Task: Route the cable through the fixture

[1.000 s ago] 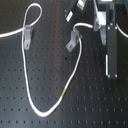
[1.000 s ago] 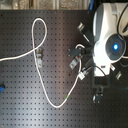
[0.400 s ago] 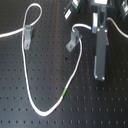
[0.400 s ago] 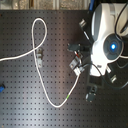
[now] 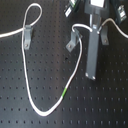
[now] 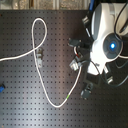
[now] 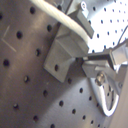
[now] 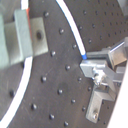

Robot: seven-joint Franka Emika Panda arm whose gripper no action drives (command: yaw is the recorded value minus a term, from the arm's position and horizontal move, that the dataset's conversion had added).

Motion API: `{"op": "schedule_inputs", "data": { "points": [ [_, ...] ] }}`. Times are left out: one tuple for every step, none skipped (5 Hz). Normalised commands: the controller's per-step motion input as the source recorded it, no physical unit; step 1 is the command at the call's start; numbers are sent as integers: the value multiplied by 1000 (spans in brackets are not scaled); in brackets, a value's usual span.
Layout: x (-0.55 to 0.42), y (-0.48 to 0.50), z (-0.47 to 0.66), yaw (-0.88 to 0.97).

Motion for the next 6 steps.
{"op": "schedule_inputs", "data": {
  "points": [
    [-39,-362,380,714],
    [-57,-386,316,671],
    [2,-7,292,1000],
    [5,2,251,999],
    [4,2,236,999],
    [4,2,244,999]
  ]
}}
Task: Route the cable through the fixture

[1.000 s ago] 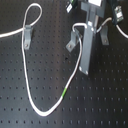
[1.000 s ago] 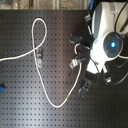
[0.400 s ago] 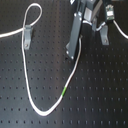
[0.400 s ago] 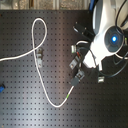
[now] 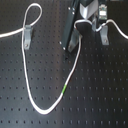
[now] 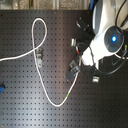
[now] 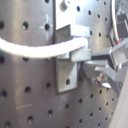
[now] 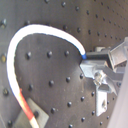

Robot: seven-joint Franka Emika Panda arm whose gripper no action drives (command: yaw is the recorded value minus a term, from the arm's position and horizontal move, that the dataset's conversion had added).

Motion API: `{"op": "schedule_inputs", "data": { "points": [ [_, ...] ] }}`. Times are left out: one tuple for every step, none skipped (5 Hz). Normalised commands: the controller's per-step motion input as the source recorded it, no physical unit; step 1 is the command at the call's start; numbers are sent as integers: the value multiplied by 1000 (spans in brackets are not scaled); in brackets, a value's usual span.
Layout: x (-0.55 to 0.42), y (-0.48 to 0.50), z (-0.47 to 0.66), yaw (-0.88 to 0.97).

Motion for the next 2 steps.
{"op": "schedule_inputs", "data": {
  "points": [
    [4,2,253,999],
    [-258,104,112,237]
  ]
}}
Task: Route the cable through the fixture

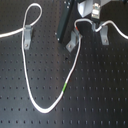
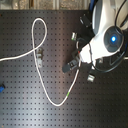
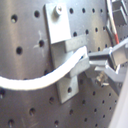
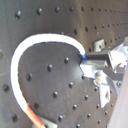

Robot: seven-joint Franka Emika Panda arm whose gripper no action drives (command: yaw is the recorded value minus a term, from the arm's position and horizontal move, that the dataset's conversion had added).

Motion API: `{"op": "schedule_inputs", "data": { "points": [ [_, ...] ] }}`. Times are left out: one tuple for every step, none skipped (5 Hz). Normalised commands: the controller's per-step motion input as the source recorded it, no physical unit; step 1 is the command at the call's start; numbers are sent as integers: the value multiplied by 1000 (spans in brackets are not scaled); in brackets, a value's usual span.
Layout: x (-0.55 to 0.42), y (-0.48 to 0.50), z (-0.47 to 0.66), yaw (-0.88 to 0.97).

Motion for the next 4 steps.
{"op": "schedule_inputs", "data": {
  "points": [
    [-166,156,91,-429],
    [0,0,0,29],
    [-38,-26,57,-266],
    [-110,-78,3,-560]
  ]
}}
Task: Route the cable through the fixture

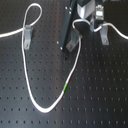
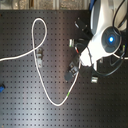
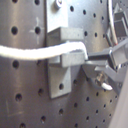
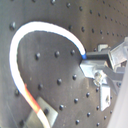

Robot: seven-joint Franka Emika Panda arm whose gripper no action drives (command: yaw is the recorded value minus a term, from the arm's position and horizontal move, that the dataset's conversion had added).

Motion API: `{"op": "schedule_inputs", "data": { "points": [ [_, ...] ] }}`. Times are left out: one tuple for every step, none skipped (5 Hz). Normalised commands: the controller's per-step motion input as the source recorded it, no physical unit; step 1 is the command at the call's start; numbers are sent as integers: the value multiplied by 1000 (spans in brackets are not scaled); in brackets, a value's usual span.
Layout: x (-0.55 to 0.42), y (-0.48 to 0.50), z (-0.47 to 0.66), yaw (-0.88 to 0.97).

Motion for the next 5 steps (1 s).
{"op": "schedule_inputs", "data": {
  "points": [
    [-187,-161,5,-720],
    [-195,-8,10,-117],
    [2,1,118,657],
    [3,2,180,946],
    [-65,-55,171,846]
  ]
}}
